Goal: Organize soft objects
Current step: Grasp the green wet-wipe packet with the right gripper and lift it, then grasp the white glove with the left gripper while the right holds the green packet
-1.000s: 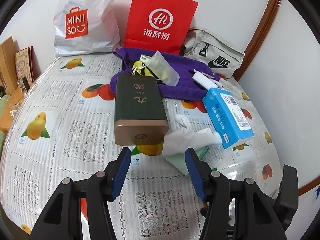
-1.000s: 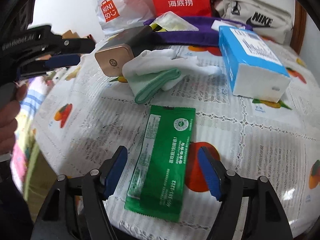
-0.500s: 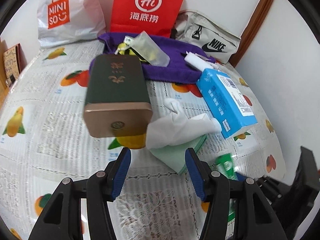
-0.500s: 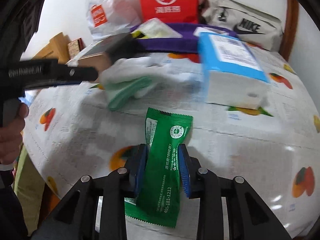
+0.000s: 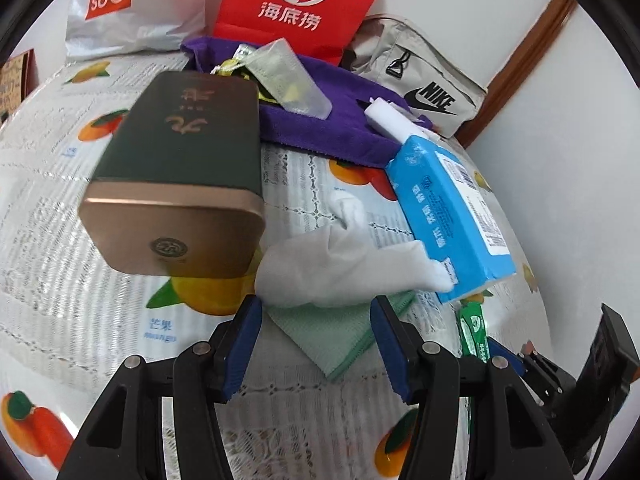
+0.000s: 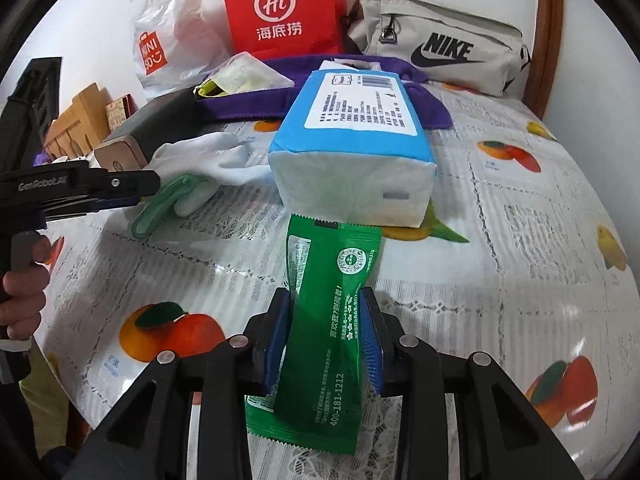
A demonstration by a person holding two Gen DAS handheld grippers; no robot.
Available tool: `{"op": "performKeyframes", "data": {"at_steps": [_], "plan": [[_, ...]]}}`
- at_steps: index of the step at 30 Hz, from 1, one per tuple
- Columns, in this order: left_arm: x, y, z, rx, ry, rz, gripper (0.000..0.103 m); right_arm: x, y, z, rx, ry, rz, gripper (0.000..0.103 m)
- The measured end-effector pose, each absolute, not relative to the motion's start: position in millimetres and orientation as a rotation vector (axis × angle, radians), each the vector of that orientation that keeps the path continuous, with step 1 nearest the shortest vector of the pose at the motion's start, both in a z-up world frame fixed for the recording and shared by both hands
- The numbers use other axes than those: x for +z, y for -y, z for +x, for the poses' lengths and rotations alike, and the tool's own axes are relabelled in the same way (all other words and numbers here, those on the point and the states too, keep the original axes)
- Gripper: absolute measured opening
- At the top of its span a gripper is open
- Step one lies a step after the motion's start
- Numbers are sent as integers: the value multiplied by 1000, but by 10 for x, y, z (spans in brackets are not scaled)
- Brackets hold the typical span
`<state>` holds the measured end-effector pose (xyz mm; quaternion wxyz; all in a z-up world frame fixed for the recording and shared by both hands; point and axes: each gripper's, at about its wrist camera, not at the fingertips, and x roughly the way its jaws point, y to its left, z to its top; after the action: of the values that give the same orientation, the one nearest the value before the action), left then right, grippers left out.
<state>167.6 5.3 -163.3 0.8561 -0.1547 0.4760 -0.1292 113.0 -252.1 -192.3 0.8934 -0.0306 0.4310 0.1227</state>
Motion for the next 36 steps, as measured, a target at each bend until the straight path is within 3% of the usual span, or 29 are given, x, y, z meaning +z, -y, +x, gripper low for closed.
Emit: {"op": "performKeyframes", "data": {"at_steps": [4, 11, 14, 16, 18, 36], "plan": [[-1636, 25, 1708, -260, -979, -316, 72, -1931, 2514, 1132, 255, -876, -65, 37], [-1659, 268, 1742, -202, -962, -140, 74, -1941, 2517, 1123, 255, -857, -52, 38], [-1658, 263, 1732, -182, -943, -131, 49, -1946, 2513, 1112, 250, -849, -49, 38], [-1662, 223, 1735, -175, -948, -137, 23, -1948, 2511, 1109, 247, -846, -49, 38], [-1671, 208, 1730, -217, -959, -133, 12, -1952, 2506, 1104, 245, -842, -50, 38], [-1372, -117, 1208, -256, -904, -188, 7, -1910, 2584, 1095, 255, -880, 25, 32]]}}
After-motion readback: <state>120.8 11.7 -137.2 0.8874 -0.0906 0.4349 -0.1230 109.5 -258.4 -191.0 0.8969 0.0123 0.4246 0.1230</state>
